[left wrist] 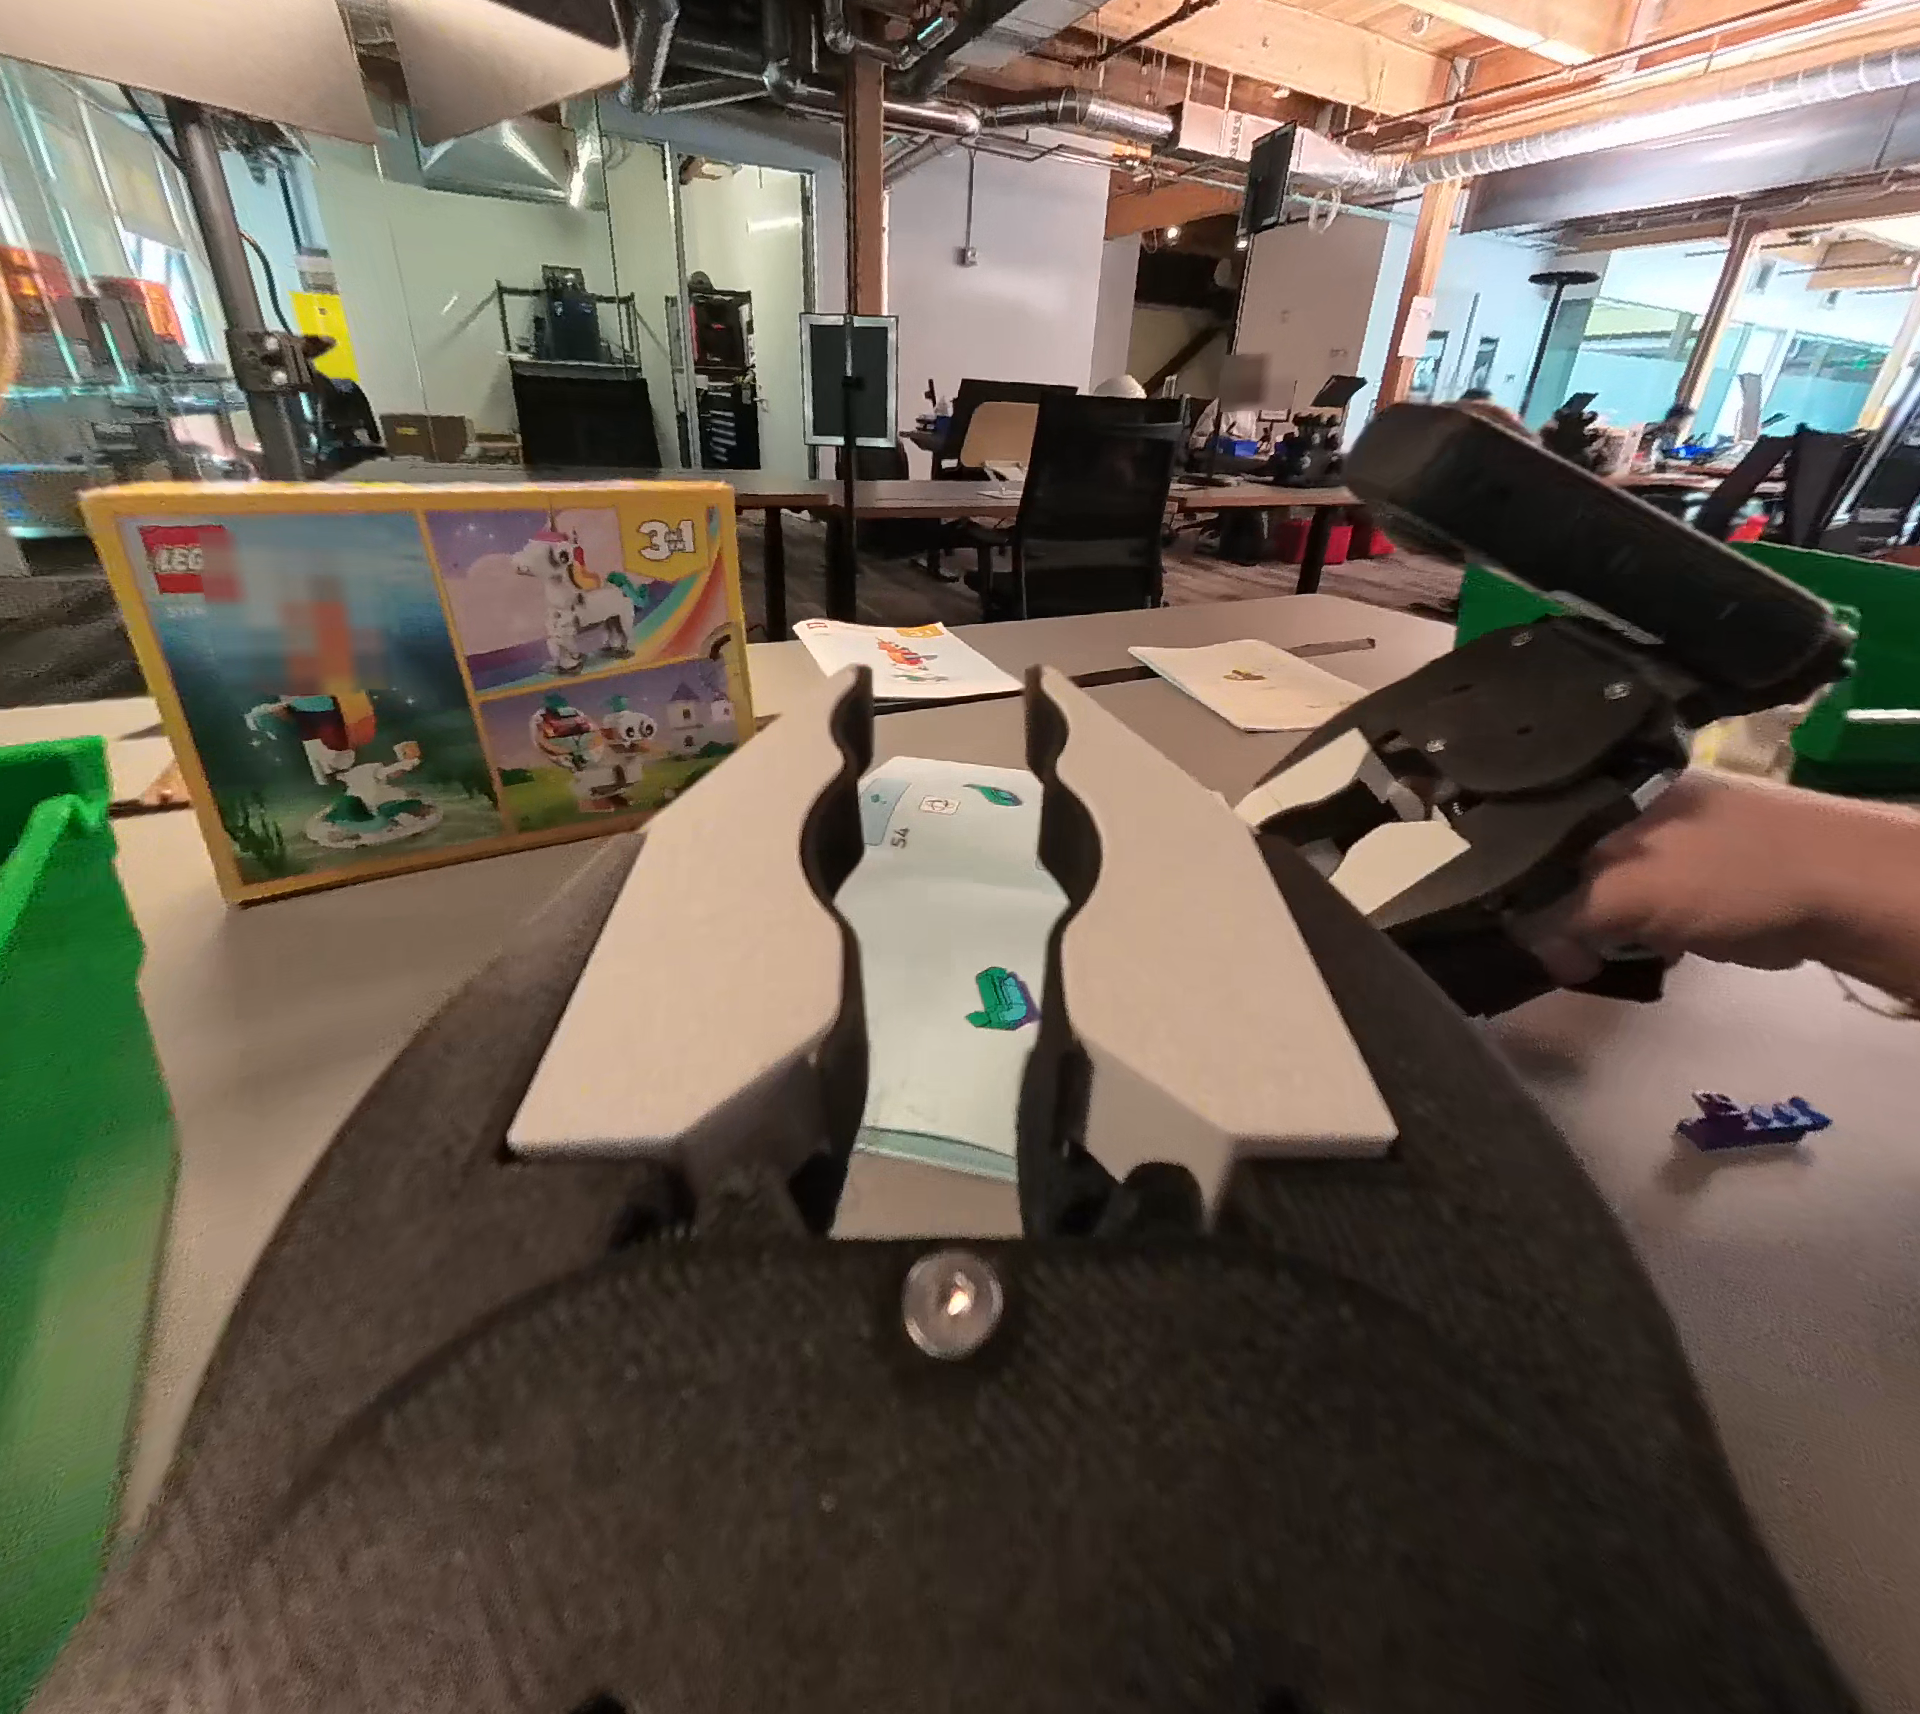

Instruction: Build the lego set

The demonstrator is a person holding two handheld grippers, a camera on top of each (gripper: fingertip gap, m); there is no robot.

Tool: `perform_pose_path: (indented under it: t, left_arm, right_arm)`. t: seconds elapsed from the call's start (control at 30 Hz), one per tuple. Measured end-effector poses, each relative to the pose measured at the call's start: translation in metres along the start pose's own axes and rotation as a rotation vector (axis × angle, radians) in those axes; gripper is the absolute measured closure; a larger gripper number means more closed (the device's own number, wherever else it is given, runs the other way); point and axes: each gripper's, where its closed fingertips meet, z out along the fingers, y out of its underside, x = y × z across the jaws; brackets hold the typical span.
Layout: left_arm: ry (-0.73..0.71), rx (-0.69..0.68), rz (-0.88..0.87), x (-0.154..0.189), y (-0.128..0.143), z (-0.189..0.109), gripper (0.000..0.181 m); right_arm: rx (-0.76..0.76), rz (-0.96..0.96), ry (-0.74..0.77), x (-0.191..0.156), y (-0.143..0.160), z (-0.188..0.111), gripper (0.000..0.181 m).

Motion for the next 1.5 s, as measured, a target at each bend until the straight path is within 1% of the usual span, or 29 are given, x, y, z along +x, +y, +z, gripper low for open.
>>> perform_pose_path:
  t: [0.03,0.1,0.17,0.27,0.37,0.47,0.53,0.6,0.7,0.73,0.77,0.83,0.9,1.0,1.07,1.13,1.23,1.27,1.33,1.4,1.43,1.5]
  left_arm:
    - [0.006,0.003,-0.005,0.001,0.003,0.002,0.153]
    - [0.019,-0.015,0.007,0.003,0.01,0.008,0.153]
    - [0.026,-0.024,0.031,0.005,0.012,0.011,0.153]
    - [0.038,0.026,0.046,0.008,0.001,0.007,0.153]
    - [0.044,0.073,0.082,0.011,-0.012,0.002,0.154]
    - [0.096,0.105,0.143,0.025,-0.021,-0.006,0.154]
    - [0.209,0.104,0.163,0.056,-0.017,-0.011,0.155]
    - [0.362,0.073,0.178,0.099,-0.005,-0.017,0.155]
    - [0.581,0.051,0.268,0.162,0.012,-0.026,0.158]
    - [0.638,0.043,0.317,0.177,0.019,-0.029,0.159]
    - [0.666,0.033,0.358,0.186,0.024,-0.03,0.16]
    - [0.698,0.036,0.376,0.193,0.026,-0.031,0.161]
    - [0.736,0.046,0.336,0.196,0.023,-0.035,0.163]
    - [0.774,0.053,0.259,0.196,0.017,-0.04,0.164]
    - [0.783,0.05,0.228,0.196,0.015,-0.042,0.164]
    - [0.806,0.052,0.207,0.198,0.013,-0.047,0.166]
    - [0.851,0.061,0.197,0.207,0.011,-0.059,0.166]
    - [0.868,0.065,0.205,0.212,0.011,-0.064,0.166]
    - [0.907,0.073,0.233,0.223,0.011,-0.074,0.166]
    - [0.944,0.079,0.263,0.233,0.013,-0.083,0.167]
    - [0.957,0.08,0.28,0.236,0.014,-0.086,0.167]
    - [0.961,0.087,0.314,0.239,0.015,-0.089,0.167]
  right_arm:
    - [0.001,0.006,-0.001,0.0,0.001,-0.001,0.138]
    - [0.007,0.012,-0.02,-0.002,0.0,-0.001,0.137]
    - [0.066,0.014,-0.008,0.0,-0.007,-0.004,0.133]
    - [0.155,-0.013,0.055,0.01,-0.018,-0.017,0.133]
    - [0.215,-0.019,0.048,0.008,-0.022,-0.035,0.133]
    - [0.333,-0.055,0.07,0.004,-0.025,-0.062,0.132]
    - [0.445,-0.115,0.123,0.003,-0.025,-0.086,0.133]
    - [0.56,-0.161,0.209,0.008,-0.021,-0.111,0.136]
    - [0.713,-0.193,0.279,0.01,-0.015,-0.139,0.146]
    - [0.734,-0.187,0.302,0.012,-0.012,-0.143,0.148]
    - [0.747,-0.183,0.323,0.014,-0.01,-0.146,0.149]
    - [0.756,-0.174,0.368,0.018,-0.006,-0.148,0.151]
    - [0.729,-0.158,0.378,0.02,-0.006,-0.143,0.152]
    - [0.639,-0.119,0.286,0.018,-0.015,-0.12,0.148]
    - [0.522,-0.086,0.192,0.019,-0.021,-0.096,0.138]
    - [0.404,-0.045,0.103,0.023,-0.026,-0.07,0.123]
    - [0.267,-0.024,0.002,0.026,-0.033,-0.035,0.109]
    - [0.215,-0.025,-0.023,0.026,-0.031,-0.024,0.107]
    - [0.103,-0.044,-0.039,0.027,-0.024,-0.005,0.102]
    - [-0.011,-0.071,-0.024,0.029,-0.01,0.008,0.094]
    - [-0.029,-0.057,-0.023,0.029,-0.008,0.011,0.091]
    - [-0.044,0.014,-0.02,0.03,-0.006,0.012,0.092]
